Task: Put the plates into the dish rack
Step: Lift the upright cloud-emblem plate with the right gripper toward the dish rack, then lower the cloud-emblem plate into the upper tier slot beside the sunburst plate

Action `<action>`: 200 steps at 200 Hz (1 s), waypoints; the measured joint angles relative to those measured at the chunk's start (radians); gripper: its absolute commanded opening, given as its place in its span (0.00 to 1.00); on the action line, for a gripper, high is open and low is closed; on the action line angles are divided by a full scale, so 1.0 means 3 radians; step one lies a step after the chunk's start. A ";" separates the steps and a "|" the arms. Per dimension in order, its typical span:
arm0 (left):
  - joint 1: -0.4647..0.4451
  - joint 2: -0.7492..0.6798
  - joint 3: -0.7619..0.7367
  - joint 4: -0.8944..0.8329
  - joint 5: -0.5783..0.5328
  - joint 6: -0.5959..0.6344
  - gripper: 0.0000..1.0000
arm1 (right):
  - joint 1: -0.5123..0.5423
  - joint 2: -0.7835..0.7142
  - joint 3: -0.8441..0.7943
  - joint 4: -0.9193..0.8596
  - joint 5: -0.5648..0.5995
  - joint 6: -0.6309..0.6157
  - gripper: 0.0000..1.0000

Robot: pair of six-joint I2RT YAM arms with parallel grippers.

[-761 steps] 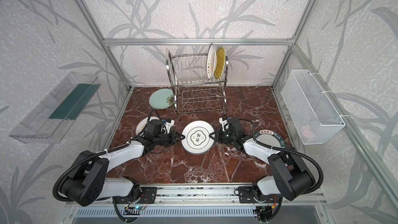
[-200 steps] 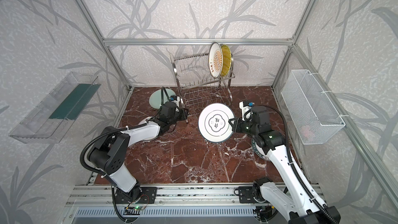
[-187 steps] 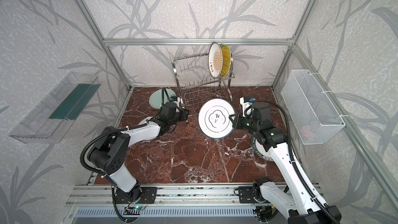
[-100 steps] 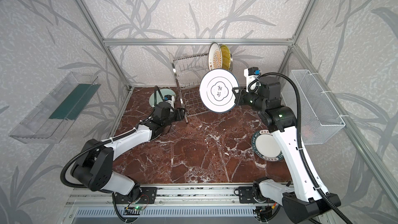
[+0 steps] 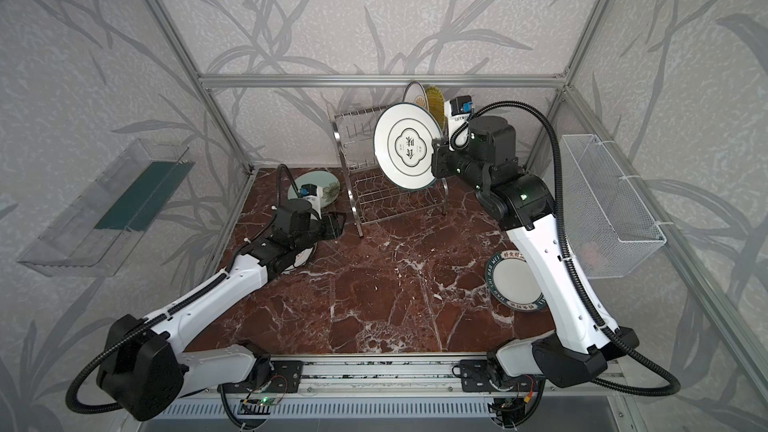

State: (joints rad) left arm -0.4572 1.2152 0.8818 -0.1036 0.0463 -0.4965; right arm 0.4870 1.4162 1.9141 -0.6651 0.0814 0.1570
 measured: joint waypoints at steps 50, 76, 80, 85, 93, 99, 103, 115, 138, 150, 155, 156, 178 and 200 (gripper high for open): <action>0.0000 -0.0502 0.0008 -0.0352 -0.0036 0.0006 0.55 | 0.0317 0.0292 0.0380 -0.0001 0.0650 -0.0168 0.00; 0.0000 -0.0652 0.0020 -0.0449 -0.0093 0.0039 0.55 | 0.0388 0.0454 0.0518 0.0011 0.0877 -0.0202 0.00; 0.0000 -0.0671 0.0020 -0.0469 -0.0104 0.0046 0.55 | 0.0395 0.0472 0.0526 0.0017 0.0909 -0.0210 0.00; 0.0000 -0.0688 0.0020 -0.0493 -0.0120 0.0051 0.55 | 0.0409 0.0495 0.0542 0.0022 0.0952 -0.0224 0.00; 0.0001 -0.0711 0.0020 -0.0538 -0.0137 0.0058 0.55 | 0.0427 0.0537 0.0568 0.0028 0.1019 -0.0248 0.00; 0.0003 -0.0722 0.0020 -0.0567 -0.0145 0.0061 0.55 | 0.0435 0.0565 0.0590 0.0031 0.1069 -0.0261 0.00; 0.0003 -0.0731 0.0020 -0.0587 -0.0150 0.0062 0.55 | 0.0445 0.0600 0.0621 0.0025 0.1116 -0.0277 0.00; 0.0004 -0.0754 0.0020 -0.0631 -0.0153 0.0065 0.55 | 0.0468 0.0680 0.0707 0.0036 0.1214 -0.0317 0.00; 0.0004 -0.0818 0.0019 -0.0708 -0.0164 0.0085 0.55 | 0.0511 0.0907 0.0970 0.0033 0.1380 -0.0361 0.00; 0.0004 -0.0851 0.0019 -0.0748 -0.0181 0.0088 0.55 | 0.0528 0.1044 0.1133 0.0032 0.1452 -0.0383 0.00; 0.0004 -0.0858 0.0019 -0.0757 -0.0186 0.0089 0.55 | 0.0537 0.1083 0.1180 0.0034 0.1478 -0.0394 0.00; 0.0004 -0.0862 0.0019 -0.0760 -0.0187 0.0090 0.55 | 0.0539 0.1104 0.1200 0.0034 0.1484 -0.0399 0.00; 0.0004 -0.0884 0.0018 -0.0796 -0.0200 0.0102 0.55 | 0.0567 0.1377 0.1527 0.0020 0.1617 -0.0450 0.00; 0.0006 -0.0898 0.0004 -0.0816 -0.0215 0.0111 0.55 | 0.0591 0.1670 0.1918 -0.0022 0.1733 -0.0520 0.00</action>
State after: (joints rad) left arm -0.4553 0.9459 0.8829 -0.3485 -0.0181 -0.4633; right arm 0.6643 1.9171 2.4893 -0.6716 0.6014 0.0010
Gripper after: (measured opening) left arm 0.552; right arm 0.087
